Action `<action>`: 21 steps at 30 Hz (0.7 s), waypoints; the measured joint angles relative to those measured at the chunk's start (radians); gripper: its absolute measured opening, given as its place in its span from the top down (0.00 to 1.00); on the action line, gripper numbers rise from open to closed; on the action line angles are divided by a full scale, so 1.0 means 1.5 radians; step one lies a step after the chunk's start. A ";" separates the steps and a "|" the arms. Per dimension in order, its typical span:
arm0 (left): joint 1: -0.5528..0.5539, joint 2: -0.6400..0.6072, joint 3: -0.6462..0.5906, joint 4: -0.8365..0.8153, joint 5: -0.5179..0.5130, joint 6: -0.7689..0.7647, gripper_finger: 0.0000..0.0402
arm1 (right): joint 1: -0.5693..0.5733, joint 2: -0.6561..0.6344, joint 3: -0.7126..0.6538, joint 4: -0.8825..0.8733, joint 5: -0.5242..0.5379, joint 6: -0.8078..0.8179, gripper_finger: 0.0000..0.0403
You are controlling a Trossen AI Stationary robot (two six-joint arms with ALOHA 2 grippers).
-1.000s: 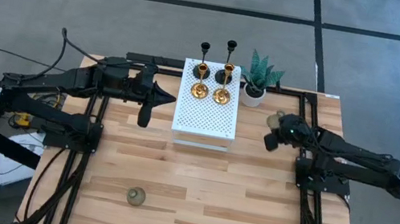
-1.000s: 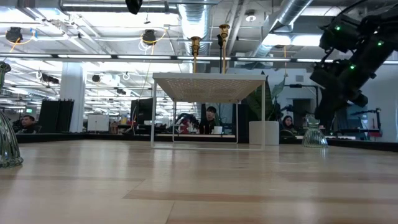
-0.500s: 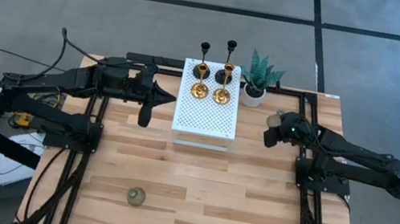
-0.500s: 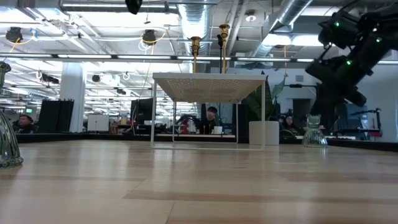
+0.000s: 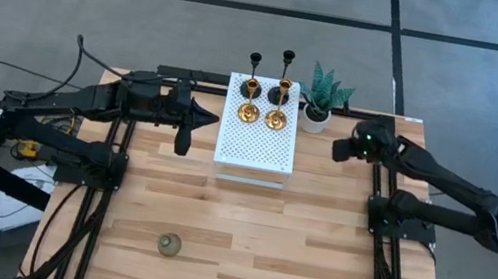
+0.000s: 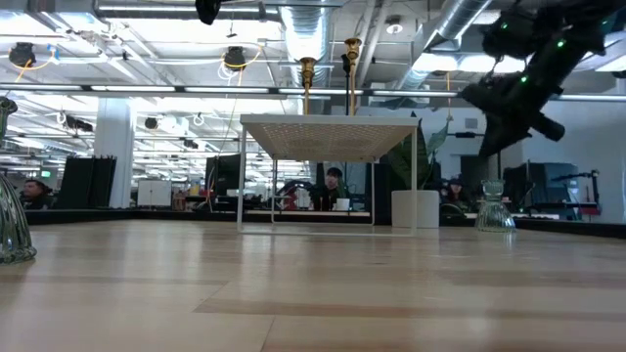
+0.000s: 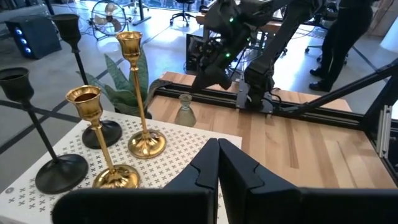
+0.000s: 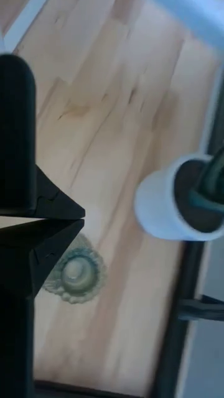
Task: Pick & Place candle stick holders
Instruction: Put the top green glass candle holder on the shelf
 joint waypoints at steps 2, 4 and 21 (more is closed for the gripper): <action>0.000 0.000 0.000 0.000 0.000 0.000 0.98 | -0.008 0.023 0.000 0.000 -0.013 0.008 1.00; 0.000 0.000 0.000 0.000 0.000 0.000 0.98 | -0.011 0.042 0.000 -0.002 -0.022 0.021 1.00; 0.000 0.000 0.000 0.000 0.000 0.002 0.98 | 0.081 0.053 -0.005 -0.136 0.043 0.121 1.00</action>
